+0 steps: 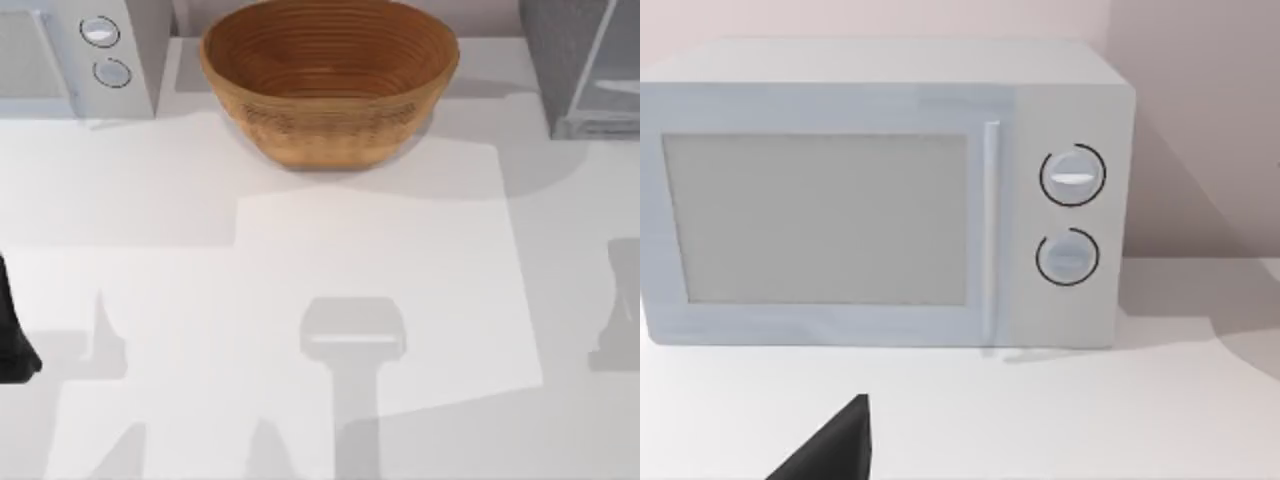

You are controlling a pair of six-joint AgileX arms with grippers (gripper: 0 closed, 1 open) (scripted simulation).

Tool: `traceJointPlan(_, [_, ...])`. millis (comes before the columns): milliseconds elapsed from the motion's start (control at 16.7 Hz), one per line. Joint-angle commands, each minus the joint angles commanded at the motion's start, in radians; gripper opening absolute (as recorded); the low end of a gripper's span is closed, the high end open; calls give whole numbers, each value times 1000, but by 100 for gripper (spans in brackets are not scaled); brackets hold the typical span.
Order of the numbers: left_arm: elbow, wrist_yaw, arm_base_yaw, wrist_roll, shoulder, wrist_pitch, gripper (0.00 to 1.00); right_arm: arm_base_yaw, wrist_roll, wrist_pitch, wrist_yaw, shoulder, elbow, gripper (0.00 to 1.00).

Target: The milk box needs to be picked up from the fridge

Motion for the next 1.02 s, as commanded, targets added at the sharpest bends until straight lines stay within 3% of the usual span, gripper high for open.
traceJointPlan(600, [0,0,0,0,0,0,100,15,-2,-40,7,-69,-34,0])
traceJointPlan(1020, [0,0,0,0,0,0,100,50,1,306,-144,296,33,0])
